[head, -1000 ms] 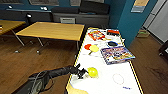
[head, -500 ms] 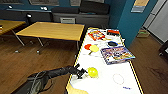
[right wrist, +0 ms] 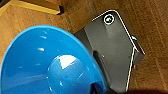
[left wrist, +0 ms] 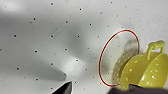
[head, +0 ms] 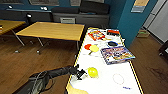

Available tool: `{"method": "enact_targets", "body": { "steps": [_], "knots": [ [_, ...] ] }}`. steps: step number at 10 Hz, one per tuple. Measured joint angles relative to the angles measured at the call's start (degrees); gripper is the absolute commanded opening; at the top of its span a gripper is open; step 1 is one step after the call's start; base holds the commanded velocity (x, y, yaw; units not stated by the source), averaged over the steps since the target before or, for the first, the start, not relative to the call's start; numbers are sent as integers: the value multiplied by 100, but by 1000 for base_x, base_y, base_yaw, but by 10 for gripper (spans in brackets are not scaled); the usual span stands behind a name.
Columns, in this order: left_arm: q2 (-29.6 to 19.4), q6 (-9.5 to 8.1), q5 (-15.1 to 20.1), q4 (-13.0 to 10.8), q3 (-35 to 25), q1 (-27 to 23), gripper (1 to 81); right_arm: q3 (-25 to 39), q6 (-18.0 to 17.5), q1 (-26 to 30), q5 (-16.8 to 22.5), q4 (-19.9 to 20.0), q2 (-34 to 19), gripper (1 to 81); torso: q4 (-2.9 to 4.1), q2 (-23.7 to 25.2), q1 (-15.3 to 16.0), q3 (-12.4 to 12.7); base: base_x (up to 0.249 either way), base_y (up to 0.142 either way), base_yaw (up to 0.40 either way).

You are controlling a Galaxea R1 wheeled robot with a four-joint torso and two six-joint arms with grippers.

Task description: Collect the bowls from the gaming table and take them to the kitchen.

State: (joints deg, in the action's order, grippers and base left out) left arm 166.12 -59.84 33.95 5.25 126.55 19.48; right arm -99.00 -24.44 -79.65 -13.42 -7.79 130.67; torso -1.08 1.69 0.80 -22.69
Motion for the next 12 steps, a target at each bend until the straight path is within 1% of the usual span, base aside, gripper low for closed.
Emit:
{"method": "enact_targets", "body": {
  "steps": [1, 4, 6, 9, 10, 12],
  "knots": [
    [61, -21, 105, -2, 71, -9, 811, -17, 0, 30, -2, -1, 21, 10, 0, 0, 0, 0, 0, 0, 0],
    [157, -22, 168, -11, 73, -162, 811, -67, 0, 46, 66, -1, 28, 10, 0, 0, 0, 0, 0, 0, 0],
    [276, -18, 151, -11, 60, -323, 811, -72, 0, 46, 80, -1, 30, 10, 0, 0, 0, 0, 0, 0, 0],
    [297, -18, 166, -13, 46, -312, 811, -80, 0, 46, 87, -1, 52, 10, 0, 0, 0, 0, 0, 0, 0],
    [340, -18, 168, -16, 51, -311, 811, -80, 0, 49, 85, -1, 52, 10, -15, 0, 0, -2, 0, 0, 0],
    [350, -18, 168, -16, 63, -308, 811, -80, 0, 60, 85, -1, 52, 10, -155, 0, 0, -2, 0, 0, 0]
  ]
}}
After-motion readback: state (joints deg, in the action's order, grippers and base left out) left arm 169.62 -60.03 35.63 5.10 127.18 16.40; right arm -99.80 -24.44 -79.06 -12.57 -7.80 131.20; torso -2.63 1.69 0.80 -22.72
